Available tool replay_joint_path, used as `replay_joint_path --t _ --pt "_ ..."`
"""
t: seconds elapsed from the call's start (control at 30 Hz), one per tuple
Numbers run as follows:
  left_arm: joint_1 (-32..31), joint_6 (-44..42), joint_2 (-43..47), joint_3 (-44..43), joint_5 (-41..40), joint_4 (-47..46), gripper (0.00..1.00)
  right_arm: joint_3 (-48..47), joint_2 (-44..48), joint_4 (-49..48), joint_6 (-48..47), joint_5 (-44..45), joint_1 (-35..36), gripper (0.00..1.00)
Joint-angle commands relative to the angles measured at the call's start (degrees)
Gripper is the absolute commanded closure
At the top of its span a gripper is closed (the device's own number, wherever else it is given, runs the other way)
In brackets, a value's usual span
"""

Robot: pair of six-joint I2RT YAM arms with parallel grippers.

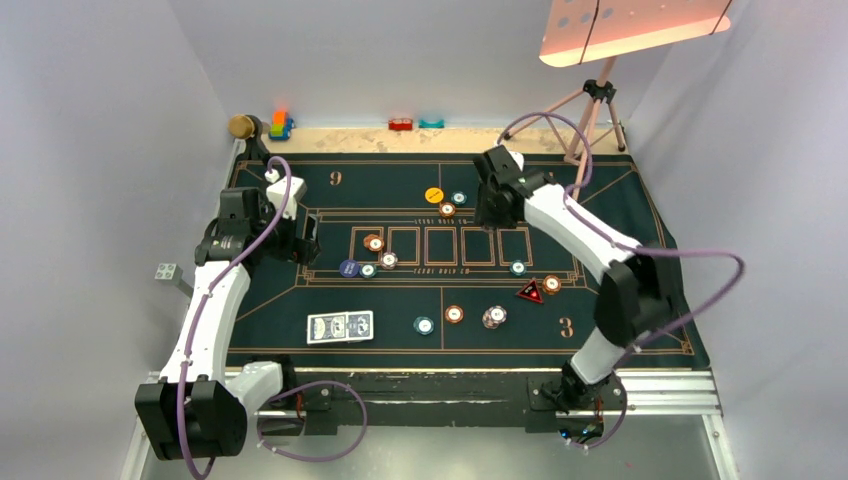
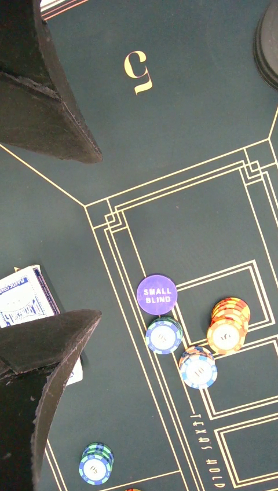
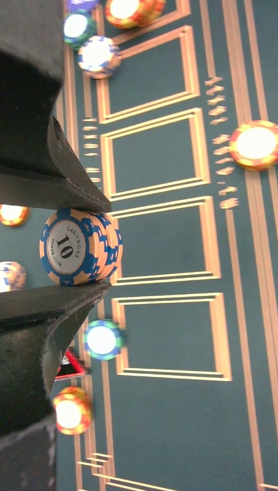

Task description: Distribute texas hold em gaming equipment

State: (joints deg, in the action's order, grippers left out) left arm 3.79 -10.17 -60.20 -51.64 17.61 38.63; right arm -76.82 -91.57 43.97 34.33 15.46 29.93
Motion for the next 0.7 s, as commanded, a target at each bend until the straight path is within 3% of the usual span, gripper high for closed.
replay_joint_path --t 0.0,0.37,0.67 --pt "0.6 -1.1 0.2 0.4 0.3 -1.3 0.00 -10.5 -11.2 -2.3 -4.1 0.3 -2.8 0.89" --pt "0.6 -1.2 0.0 0.5 0.3 -1.5 0.00 -28.5 -31.2 -1.6 -4.1 -0.1 -5.9 0.89" --pt "0.6 -1.3 -0.3 0.6 0.0 -1.7 0.00 -32.1 -37.1 -2.1 -3.2 -1.4 -6.1 0.87"
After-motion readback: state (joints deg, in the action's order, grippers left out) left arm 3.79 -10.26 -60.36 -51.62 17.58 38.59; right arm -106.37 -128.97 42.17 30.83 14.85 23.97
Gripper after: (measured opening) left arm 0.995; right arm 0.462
